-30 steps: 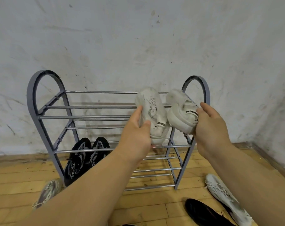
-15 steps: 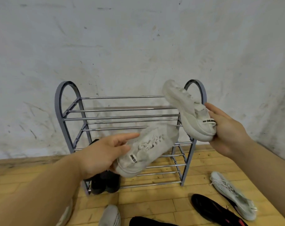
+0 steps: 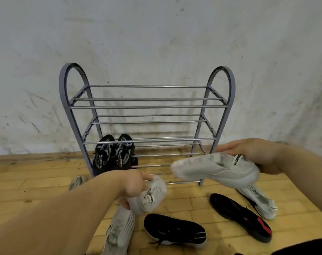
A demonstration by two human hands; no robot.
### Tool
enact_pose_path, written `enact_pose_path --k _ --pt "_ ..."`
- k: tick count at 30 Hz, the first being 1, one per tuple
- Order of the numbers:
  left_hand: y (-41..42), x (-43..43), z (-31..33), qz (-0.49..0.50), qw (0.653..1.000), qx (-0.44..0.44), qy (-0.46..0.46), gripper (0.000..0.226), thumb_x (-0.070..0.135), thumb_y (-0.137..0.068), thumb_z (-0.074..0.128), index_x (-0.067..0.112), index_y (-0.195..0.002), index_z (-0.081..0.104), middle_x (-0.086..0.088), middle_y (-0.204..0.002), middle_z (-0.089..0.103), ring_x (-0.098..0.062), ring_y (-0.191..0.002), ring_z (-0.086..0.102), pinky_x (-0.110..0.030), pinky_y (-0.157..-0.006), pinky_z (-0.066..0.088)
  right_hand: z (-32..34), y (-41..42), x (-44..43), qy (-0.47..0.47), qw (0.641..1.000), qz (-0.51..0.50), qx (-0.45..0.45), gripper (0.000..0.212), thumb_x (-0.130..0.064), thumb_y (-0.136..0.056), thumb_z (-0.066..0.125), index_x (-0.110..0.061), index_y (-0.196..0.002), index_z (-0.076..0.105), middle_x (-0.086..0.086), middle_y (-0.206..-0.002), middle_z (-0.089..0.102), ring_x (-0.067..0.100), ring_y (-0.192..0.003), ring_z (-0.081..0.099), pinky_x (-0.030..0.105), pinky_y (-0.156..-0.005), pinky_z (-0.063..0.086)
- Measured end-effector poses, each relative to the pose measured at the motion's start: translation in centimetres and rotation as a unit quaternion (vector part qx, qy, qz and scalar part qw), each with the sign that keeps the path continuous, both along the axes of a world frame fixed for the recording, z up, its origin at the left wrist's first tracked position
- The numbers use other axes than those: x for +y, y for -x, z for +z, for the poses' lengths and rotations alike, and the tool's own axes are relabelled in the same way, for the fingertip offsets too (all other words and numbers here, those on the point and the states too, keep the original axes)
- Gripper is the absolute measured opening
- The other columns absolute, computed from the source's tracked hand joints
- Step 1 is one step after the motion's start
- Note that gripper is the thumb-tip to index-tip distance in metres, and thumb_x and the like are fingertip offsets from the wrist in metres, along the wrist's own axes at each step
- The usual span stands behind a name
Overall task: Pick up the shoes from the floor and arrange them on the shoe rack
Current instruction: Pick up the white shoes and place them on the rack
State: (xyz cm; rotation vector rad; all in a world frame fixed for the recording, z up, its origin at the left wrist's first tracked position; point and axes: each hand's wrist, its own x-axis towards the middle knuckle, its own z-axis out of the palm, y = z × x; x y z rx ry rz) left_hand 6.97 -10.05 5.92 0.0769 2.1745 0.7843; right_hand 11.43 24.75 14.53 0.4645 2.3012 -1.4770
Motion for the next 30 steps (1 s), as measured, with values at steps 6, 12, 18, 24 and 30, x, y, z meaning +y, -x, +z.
enact_pose_path --k 6,12,18,24,30 --pt "-1.8 3.5 -8.2 0.15 0.983 0.009 -0.105 0.046 0.011 -0.107 0.046 0.037 -0.144 0.05 -0.007 -0.139 0.057 -0.027 -0.105 0.066 -0.039 -0.073 0.061 -10.8 1.2 -1.6 -0.083 0.992 -0.03 -0.088 0.021 -0.009 -0.105 0.054 -0.021 -0.109 0.071 0.006 -0.105 0.074 0.029 -0.103 0.071 0.039 -0.084 0.061" --pt "-1.2 7.8 -15.2 0.258 0.943 0.046 -0.204 0.044 0.005 -0.108 0.045 0.021 -0.148 0.042 0.009 -0.137 0.052 -0.017 -0.122 0.052 -0.023 -0.099 0.045 -25.0 3.8 -3.0 0.034 0.975 -0.212 -0.062 0.05 -0.02 -0.107 0.051 -0.029 -0.156 0.042 0.004 -0.154 0.048 0.037 -0.131 0.054 0.054 -0.107 0.049" --pt "5.3 9.6 -20.5 0.33 0.913 0.064 -0.23 0.044 0.014 -0.11 0.043 0.03 -0.151 0.047 -0.005 -0.149 0.053 -0.021 -0.125 0.057 -0.042 -0.111 0.048 -30.9 9.5 -5.8 0.117 0.945 -0.307 -0.01 0.047 -0.014 -0.111 0.042 -0.027 -0.157 0.042 -0.003 -0.145 0.054 0.023 -0.109 0.062 0.041 -0.099 0.054" --pt "12.8 11.3 -24.6 0.345 0.907 0.07 -0.229 0.038 0.015 -0.11 0.045 0.027 -0.145 0.052 -0.005 -0.139 0.061 -0.025 -0.123 0.062 -0.045 -0.108 0.051 -34.5 16.5 -5.2 0.024 0.95 -0.304 0.061 0.041 -0.015 -0.111 0.037 -0.022 -0.146 0.056 0.014 -0.132 0.065 0.021 -0.102 0.064 0.034 -0.085 0.055" --pt "16.9 13.7 -27.3 0.201 0.963 0.114 -0.135 0.048 0.027 -0.11 0.044 0.029 -0.158 0.036 -0.006 -0.149 0.049 -0.029 -0.139 0.047 -0.037 -0.111 0.045 -37.2 20.6 -3.7 -0.152 0.965 -0.199 0.078 0.042 -0.016 -0.111 0.036 -0.025 -0.151 0.048 0.005 -0.118 0.066 0.032 -0.115 0.062 0.039 -0.093 0.052"
